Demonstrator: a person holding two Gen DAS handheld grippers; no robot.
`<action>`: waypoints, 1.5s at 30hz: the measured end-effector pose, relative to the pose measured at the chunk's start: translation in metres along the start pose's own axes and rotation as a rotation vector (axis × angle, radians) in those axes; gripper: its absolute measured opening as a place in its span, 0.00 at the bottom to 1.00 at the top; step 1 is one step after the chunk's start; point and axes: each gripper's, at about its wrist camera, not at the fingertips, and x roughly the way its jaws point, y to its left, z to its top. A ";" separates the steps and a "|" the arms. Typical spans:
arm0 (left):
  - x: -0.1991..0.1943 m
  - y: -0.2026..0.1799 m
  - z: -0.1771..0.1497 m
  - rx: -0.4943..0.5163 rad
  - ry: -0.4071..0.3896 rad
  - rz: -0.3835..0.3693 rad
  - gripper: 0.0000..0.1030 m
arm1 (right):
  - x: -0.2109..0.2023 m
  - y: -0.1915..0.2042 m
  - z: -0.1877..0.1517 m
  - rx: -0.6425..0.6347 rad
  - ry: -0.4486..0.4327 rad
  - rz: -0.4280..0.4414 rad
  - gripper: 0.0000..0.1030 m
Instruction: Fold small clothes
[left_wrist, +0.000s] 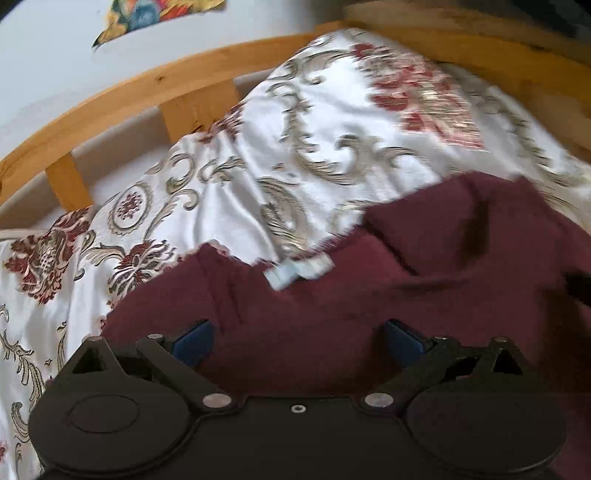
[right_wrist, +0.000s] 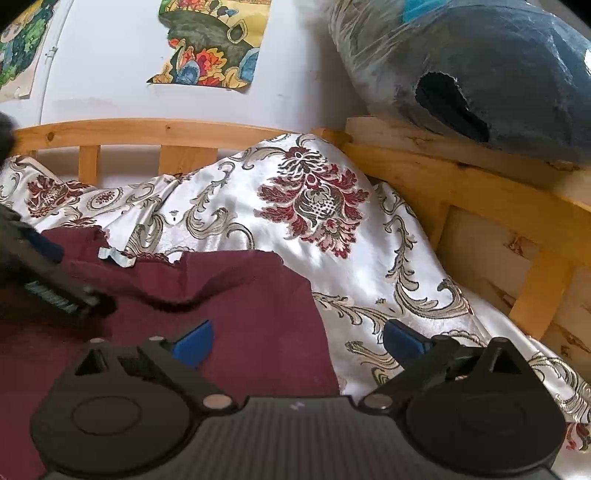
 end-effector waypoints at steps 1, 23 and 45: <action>0.006 0.004 0.005 -0.033 0.006 0.029 0.96 | 0.001 -0.001 -0.001 0.002 0.003 -0.001 0.98; -0.165 0.108 -0.107 -0.473 -0.149 0.211 0.99 | -0.028 0.052 0.005 -0.139 -0.019 0.051 1.00; -0.109 0.127 -0.145 -0.513 -0.007 0.097 0.99 | -0.050 0.110 -0.019 -0.175 -0.009 0.182 1.00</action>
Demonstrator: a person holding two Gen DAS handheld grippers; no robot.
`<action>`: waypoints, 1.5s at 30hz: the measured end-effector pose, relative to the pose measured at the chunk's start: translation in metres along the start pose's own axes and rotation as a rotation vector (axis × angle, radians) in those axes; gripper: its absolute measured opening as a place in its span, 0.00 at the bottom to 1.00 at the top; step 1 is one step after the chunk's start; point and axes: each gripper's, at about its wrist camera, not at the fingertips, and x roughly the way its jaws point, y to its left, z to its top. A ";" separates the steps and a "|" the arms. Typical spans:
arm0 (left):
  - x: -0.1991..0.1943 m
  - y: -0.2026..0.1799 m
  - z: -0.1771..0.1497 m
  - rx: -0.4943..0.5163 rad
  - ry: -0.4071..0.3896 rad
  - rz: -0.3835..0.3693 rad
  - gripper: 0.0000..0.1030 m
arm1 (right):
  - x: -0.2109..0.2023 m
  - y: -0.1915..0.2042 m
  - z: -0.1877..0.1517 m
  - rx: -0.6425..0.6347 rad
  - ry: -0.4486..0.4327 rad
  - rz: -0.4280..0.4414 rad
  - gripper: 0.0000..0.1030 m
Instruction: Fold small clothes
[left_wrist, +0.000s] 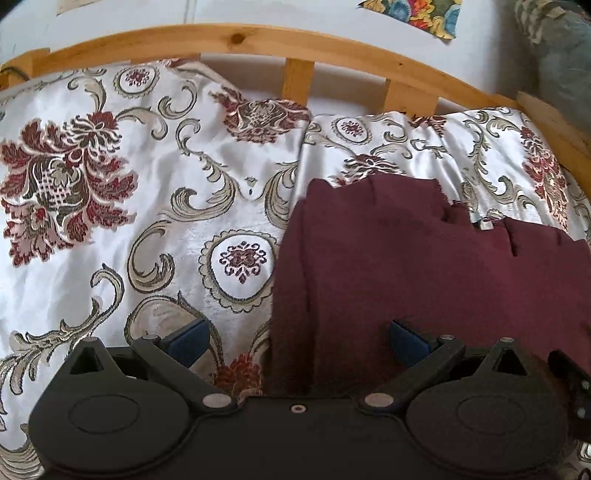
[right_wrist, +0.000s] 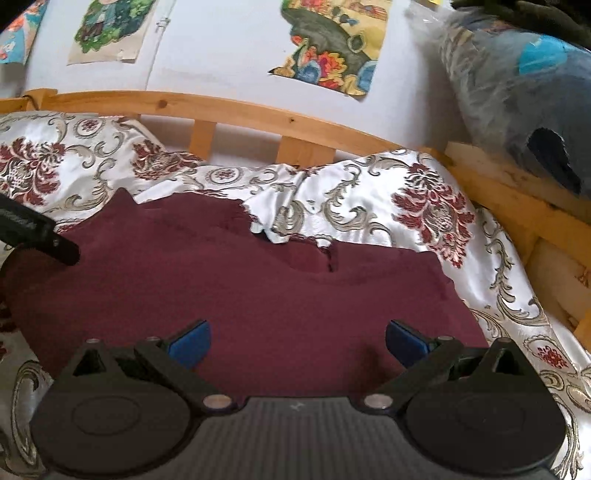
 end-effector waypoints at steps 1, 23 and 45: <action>0.001 0.000 0.000 -0.001 0.002 0.000 0.99 | 0.001 0.001 -0.001 -0.004 0.007 0.004 1.00; 0.030 -0.007 0.017 0.089 0.042 -0.082 0.97 | 0.026 0.000 -0.013 0.015 0.143 0.059 1.00; 0.030 -0.010 0.021 0.153 0.008 -0.025 0.99 | 0.029 -0.001 -0.011 0.014 0.159 0.064 1.00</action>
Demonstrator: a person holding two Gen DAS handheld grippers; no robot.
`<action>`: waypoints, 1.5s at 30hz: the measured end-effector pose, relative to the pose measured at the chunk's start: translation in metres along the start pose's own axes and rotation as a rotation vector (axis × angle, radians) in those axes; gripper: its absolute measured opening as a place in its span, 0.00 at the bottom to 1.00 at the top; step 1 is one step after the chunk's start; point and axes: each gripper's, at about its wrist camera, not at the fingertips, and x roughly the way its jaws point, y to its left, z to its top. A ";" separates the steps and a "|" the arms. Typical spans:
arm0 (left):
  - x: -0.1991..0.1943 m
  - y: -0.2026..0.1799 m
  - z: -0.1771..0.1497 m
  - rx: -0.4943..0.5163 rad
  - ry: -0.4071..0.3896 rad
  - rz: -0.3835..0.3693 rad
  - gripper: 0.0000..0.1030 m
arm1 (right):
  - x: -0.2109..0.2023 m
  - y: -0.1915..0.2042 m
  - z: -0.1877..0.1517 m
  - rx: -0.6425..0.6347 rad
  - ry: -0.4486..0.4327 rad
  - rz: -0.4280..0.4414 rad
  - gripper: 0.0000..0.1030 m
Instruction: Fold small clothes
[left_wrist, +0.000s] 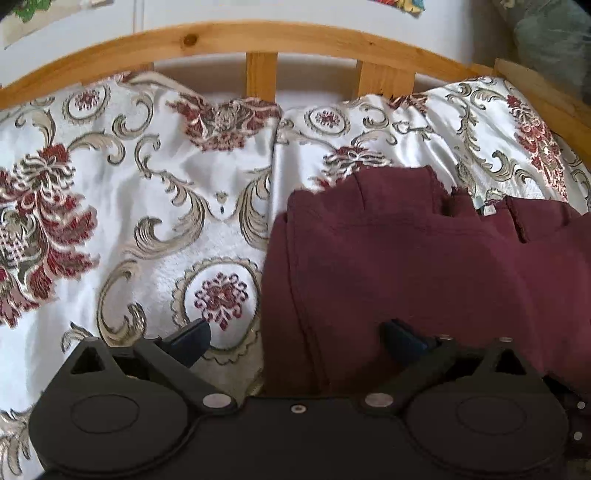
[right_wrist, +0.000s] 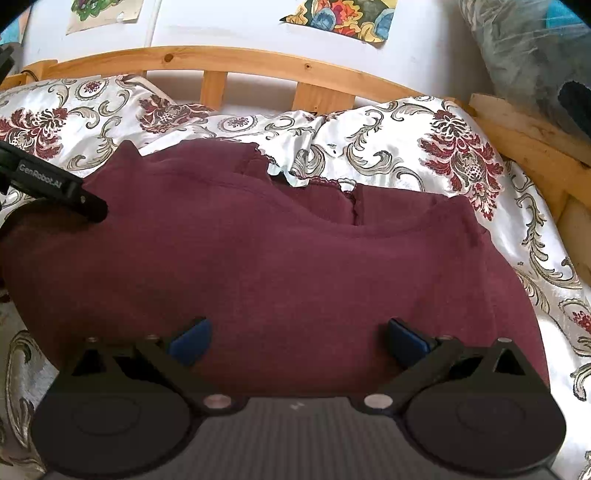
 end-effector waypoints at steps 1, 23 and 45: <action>-0.001 0.001 0.001 0.005 -0.004 -0.006 0.99 | 0.000 0.000 0.000 0.002 0.001 0.001 1.00; 0.009 0.022 0.021 -0.085 0.077 -0.123 0.43 | 0.001 -0.003 -0.001 0.027 0.005 0.018 1.00; -0.088 -0.099 0.087 0.076 0.049 -0.219 0.09 | -0.023 -0.046 0.027 0.100 -0.132 -0.041 1.00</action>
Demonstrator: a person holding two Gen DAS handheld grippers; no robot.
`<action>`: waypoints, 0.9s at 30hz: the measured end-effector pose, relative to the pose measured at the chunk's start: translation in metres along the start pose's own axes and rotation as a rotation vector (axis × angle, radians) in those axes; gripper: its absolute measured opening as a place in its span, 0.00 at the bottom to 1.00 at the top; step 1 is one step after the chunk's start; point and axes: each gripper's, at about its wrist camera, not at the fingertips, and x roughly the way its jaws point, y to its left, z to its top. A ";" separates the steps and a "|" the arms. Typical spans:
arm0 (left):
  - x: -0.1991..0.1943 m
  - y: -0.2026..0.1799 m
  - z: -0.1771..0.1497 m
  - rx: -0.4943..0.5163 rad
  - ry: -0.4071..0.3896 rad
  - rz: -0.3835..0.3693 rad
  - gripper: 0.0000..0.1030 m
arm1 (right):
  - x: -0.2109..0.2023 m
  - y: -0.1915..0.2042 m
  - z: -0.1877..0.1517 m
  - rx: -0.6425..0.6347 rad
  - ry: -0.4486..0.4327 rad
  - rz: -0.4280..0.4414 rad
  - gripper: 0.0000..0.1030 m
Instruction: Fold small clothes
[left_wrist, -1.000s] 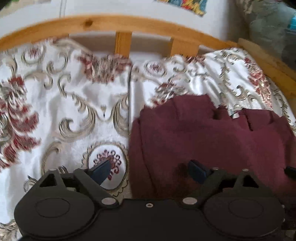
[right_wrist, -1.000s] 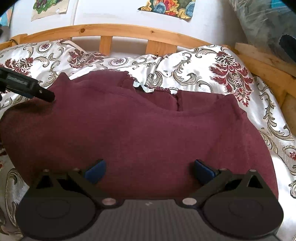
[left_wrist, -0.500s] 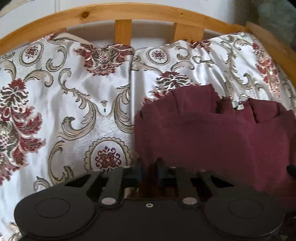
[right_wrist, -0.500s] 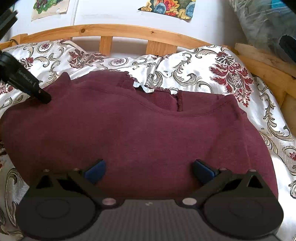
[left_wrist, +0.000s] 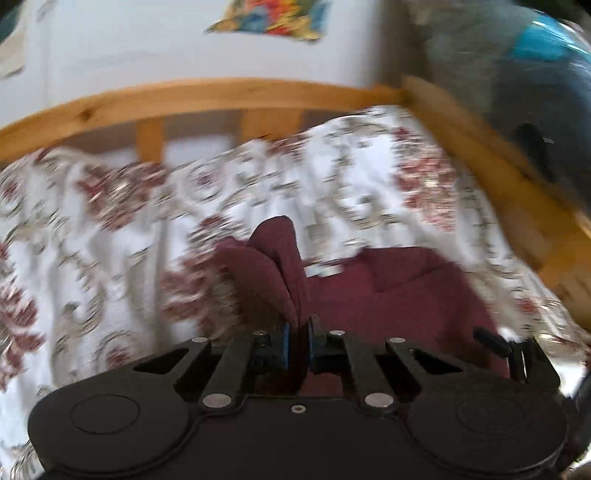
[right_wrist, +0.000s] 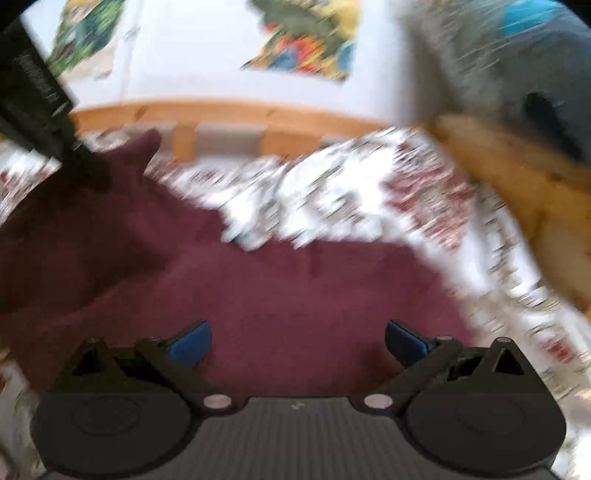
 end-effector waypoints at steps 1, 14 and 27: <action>0.000 -0.010 0.002 0.018 -0.001 -0.011 0.09 | -0.001 -0.008 0.003 0.014 -0.019 -0.026 1.00; 0.068 -0.107 -0.033 0.075 -0.027 -0.120 0.09 | 0.019 -0.092 0.000 0.101 0.034 -0.231 1.00; 0.063 -0.093 -0.054 -0.088 -0.059 -0.241 0.38 | 0.010 -0.120 -0.003 0.338 -0.020 -0.128 1.00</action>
